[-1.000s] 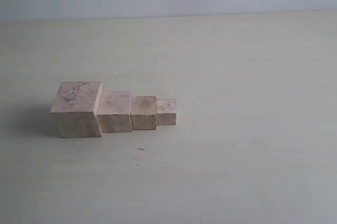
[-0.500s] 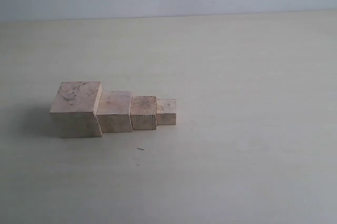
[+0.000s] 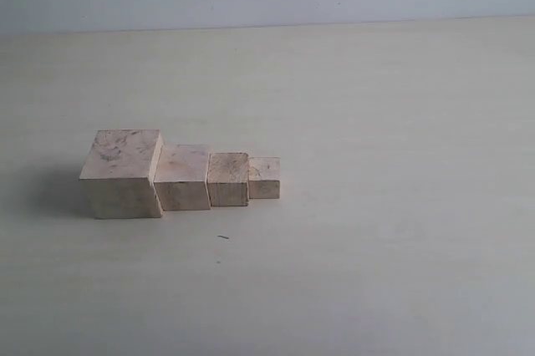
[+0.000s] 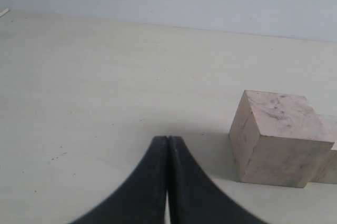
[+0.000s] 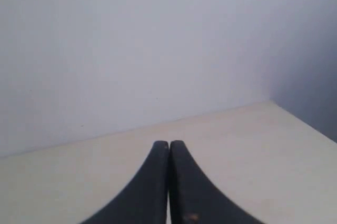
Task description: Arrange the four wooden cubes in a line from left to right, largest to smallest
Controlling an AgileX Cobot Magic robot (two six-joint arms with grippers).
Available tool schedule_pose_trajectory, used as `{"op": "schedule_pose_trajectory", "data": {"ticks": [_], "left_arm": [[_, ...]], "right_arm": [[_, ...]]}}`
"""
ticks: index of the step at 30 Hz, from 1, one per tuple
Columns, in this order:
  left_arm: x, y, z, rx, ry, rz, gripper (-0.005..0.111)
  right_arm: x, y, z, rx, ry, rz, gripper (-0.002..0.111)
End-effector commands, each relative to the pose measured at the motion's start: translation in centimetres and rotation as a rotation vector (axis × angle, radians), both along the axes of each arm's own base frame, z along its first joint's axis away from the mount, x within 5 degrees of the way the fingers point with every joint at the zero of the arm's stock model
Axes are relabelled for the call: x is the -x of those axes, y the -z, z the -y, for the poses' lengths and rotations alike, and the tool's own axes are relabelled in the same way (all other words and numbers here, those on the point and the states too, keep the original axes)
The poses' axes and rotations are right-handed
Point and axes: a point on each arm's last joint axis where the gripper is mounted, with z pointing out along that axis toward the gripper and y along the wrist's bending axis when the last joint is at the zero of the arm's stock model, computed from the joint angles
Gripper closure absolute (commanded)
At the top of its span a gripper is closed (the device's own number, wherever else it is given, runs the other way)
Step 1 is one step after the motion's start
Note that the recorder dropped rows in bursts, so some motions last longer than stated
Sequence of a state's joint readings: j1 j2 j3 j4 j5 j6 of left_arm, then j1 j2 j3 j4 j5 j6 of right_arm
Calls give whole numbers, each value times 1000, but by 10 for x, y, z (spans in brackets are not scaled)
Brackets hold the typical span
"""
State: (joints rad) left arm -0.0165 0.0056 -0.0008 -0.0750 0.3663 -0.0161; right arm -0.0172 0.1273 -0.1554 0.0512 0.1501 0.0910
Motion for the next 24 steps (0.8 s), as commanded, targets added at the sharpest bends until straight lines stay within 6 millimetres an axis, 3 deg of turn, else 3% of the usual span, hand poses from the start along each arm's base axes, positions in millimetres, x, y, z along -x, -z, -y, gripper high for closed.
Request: {"op": "schedule_pose_trajectory", "data": {"ticks": [1,8,24], "left_arm": [[0,-1,0,0,4,13,107],[0,-1,0,0,4,13,107],[0,-1,0,0,4,13,107]], "right_arm": [[8,17,0,30,3,-34,108],[7,52,0,29,2,-101,108],[9,63,-1,36,-9,-229,108]]}}
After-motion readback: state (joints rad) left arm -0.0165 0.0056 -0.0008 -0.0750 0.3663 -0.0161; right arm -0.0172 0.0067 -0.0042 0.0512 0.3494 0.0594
